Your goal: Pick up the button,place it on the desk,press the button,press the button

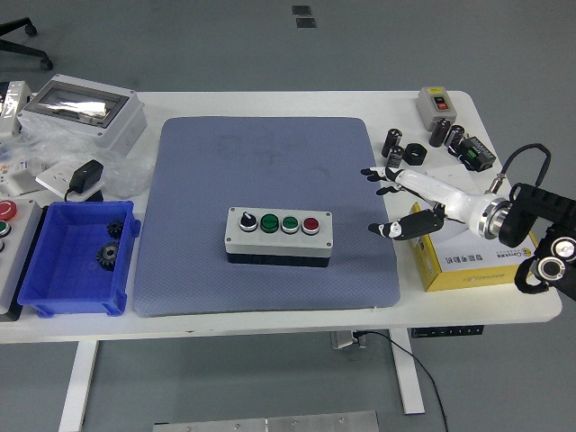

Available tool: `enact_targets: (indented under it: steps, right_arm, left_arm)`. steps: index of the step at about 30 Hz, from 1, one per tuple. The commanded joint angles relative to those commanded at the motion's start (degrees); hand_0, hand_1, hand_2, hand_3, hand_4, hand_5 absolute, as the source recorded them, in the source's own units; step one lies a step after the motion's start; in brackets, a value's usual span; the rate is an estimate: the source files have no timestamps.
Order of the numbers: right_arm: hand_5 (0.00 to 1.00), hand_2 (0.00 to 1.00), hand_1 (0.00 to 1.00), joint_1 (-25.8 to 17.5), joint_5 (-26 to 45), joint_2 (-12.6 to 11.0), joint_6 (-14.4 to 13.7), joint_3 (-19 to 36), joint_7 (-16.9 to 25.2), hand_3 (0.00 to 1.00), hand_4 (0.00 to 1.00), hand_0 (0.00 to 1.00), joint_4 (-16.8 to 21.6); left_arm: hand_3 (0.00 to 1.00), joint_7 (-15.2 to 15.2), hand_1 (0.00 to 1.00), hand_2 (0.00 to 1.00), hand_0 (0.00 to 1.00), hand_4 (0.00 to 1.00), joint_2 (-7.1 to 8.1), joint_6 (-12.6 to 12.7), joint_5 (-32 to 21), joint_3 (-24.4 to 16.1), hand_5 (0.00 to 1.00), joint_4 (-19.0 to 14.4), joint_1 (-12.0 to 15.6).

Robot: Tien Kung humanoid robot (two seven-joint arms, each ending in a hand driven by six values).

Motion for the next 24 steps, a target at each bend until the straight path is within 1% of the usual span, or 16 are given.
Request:
enact_targets:
  steps: [5, 6, 8, 11, 12, 17, 18, 23, 24]
  right_arm:
    - [0.132, 0.874, 0.791, 1.0, 5.4, 0.7, 6.6, 0.6, -0.9, 0.998, 0.719, 0.767, 1.0]
    - [0.223, 0.368, 0.263, 1.2, 6.2, 0.8, 7.6, 0.6, -0.9, 0.935, 0.166, 0.131, 1.1]
    - [0.223, 0.368, 0.263, 1.7, 8.0, 1.6, 9.8, 0.2, -0.6, 0.935, 0.166, 0.131, 1.1]
    - [0.223, 0.368, 0.263, 3.1, 9.2, 2.9, 10.9, -1.3, -0.5, 0.935, 0.166, 0.131, 0.6]
    - [0.178, 0.262, 0.191, 3.6, 9.3, 3.4, 10.9, -1.8, -0.5, 0.938, 0.171, 0.069, 0.2]
    - [0.178, 0.262, 0.191, 5.6, 8.6, 6.2, 10.0, -4.6, -0.5, 0.938, 0.171, 0.069, -2.9]
    - [0.095, 0.227, 0.165, 5.8, 8.3, 6.7, 9.9, -4.9, -0.6, 0.897, 0.187, 0.05, -3.5]
    - [0.095, 0.227, 0.165, 6.6, 7.4, 7.9, 9.4, -6.2, -0.8, 0.897, 0.187, 0.05, -5.3]
    - [0.07, 0.224, 0.163, 6.7, 7.3, 8.1, 9.3, -6.5, -0.9, 0.896, 0.193, 0.05, -5.7]
  left_arm:
    - [0.551, 0.3, 0.537, 0.488, 0.667, 0.267, 0.18, 0.0, -0.1, -0.1, 0.002, -0.2, 0.1]
    - [0.551, 0.3, 0.538, 0.488, 0.667, 0.267, 0.18, 0.0, -0.1, -0.1, 0.002, -0.2, 0.1]
    - [0.551, 0.5, 0.538, 0.488, 0.667, 0.267, 0.11, 0.0, -0.5, 0.1, 0.002, -0.3, 0.2]
    - [0.551, 1.1, 0.538, 0.488, 0.667, 0.267, -0.03, 0.0, -0.9, 0.3, 0.002, -0.5, 0.3]
    - [0.552, 1.2, 0.538, 0.489, 0.667, 0.268, -0.05, 0.0, -0.9, 0.4, 0.002, -0.6, 0.4]
    - [0.552, 1.3, 0.538, 0.489, 0.667, 0.268, -0.09, 0.0, -1.0, 0.4, 0.002, -0.6, 0.2]
    - [0.551, 1.3, 0.538, 0.49, 0.667, 0.266, -0.09, 0.0, -1.0, 0.3, 0.002, -0.6, 0.2]
    - [0.551, 1.3, 0.538, 0.49, 0.667, 0.266, -0.06, 0.0, -1.2, 0.4, 0.002, -0.6, 0.1]
    - [0.552, 1.3, 0.539, 0.49, 0.667, 0.268, -0.05, 0.0, -1.2, 0.5, 0.002, -0.6, 0.1]
